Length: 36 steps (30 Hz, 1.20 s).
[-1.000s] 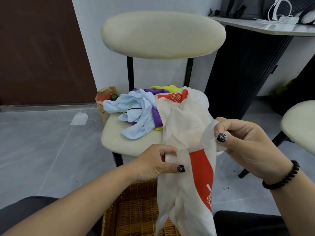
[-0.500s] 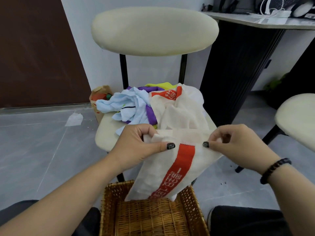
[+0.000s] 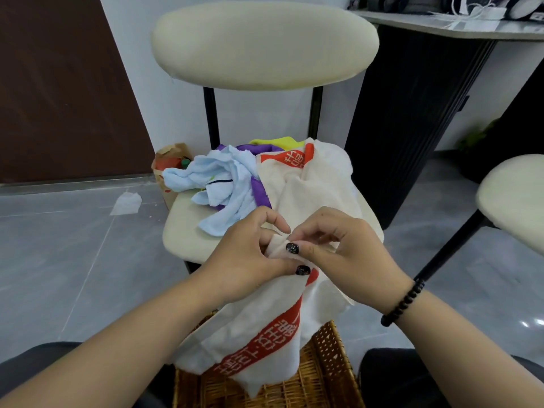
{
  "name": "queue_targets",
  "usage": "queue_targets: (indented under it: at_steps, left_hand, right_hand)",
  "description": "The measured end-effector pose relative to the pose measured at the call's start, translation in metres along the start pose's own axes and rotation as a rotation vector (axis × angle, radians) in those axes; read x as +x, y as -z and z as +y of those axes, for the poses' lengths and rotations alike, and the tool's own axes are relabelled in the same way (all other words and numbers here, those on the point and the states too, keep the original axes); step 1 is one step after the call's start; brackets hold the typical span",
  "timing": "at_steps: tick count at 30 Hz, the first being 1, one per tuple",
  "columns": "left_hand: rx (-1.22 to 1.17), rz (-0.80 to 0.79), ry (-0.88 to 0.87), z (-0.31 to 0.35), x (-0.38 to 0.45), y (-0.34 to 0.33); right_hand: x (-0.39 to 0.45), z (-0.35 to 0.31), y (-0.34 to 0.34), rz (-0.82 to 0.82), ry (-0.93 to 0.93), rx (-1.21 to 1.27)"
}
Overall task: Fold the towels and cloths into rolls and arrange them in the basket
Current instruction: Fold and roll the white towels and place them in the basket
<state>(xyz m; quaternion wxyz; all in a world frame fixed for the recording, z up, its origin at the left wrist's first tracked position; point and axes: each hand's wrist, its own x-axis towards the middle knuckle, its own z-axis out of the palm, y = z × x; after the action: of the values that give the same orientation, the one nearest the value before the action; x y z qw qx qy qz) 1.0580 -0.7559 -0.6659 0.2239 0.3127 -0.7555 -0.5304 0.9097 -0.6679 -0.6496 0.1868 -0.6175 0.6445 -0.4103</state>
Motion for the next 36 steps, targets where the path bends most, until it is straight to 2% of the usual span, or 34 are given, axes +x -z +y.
queue_targets:
  at_steps: [6,12,23,31,36]
  left_hand:
    - [-0.258,-0.208,0.014,0.001,-0.006,0.012]
    - [-0.283,-0.137,-0.012,0.001,-0.006,0.013]
    - [0.183,-0.152,-0.158,-0.002,-0.011,0.013]
    - [0.142,-0.151,-0.15,0.003,-0.015,0.012]
    - [0.062,-0.064,-0.154,0.003,-0.014,0.01]
  right_hand:
    - [0.001,0.002,0.004,0.01,-0.065,-0.008]
    - [-0.002,0.002,0.006,-0.016,-0.03,0.047]
    - [-0.001,0.007,0.003,-0.068,0.13,-0.084]
    - [-0.001,0.008,-0.008,0.072,0.136,-0.049]
    - [-0.002,0.01,-0.016,0.196,0.153,-0.132]
